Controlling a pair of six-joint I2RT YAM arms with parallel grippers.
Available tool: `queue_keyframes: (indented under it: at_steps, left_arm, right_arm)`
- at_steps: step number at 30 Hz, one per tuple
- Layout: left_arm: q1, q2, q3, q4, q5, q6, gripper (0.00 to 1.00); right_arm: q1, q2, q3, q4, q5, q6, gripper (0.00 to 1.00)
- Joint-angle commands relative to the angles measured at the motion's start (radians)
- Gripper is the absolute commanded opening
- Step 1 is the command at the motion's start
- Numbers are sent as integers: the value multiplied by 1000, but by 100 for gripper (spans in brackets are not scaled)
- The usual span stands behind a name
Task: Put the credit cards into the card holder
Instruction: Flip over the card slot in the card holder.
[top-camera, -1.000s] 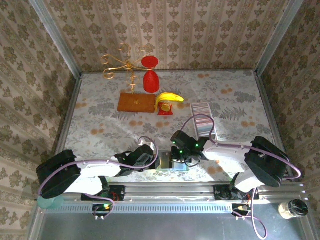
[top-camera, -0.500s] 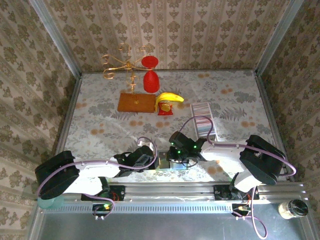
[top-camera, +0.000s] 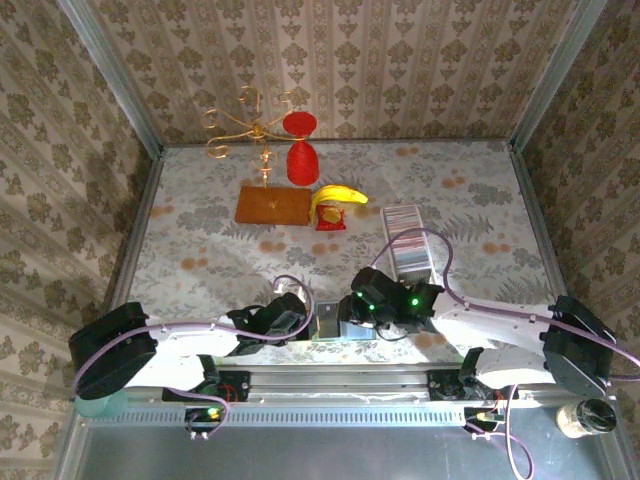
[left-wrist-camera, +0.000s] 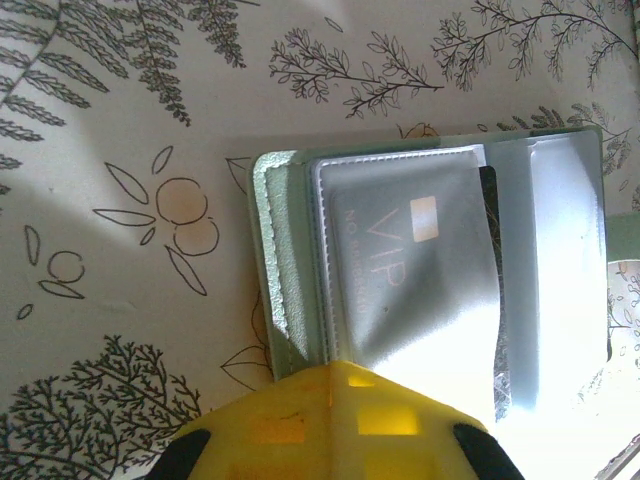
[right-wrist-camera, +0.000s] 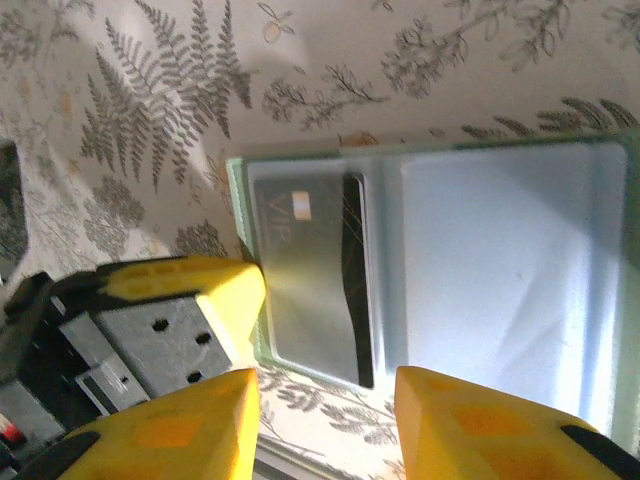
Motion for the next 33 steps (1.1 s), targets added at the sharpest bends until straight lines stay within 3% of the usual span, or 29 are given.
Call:
queue_keyframes:
  at_steps: [1, 15, 26, 33]
  left_arm:
    - [-8, -6, -25, -56, -11, -10, 0]
    - [-11, -32, -30, -61, -7, 11, 0]
    - [-16, -32, -34, -55, -3, 9, 0]
    - [-17, -38, -41, -54, -2, 8, 0]
  right_arm:
    - [27, -15, -47, -79, 68, 55, 38]
    - [61, 83, -98, 42, 89, 113, 44]
    - [64, 141, -80, 93, 71, 118, 54]
    - [67, 176, -68, 168, 59, 131, 55]
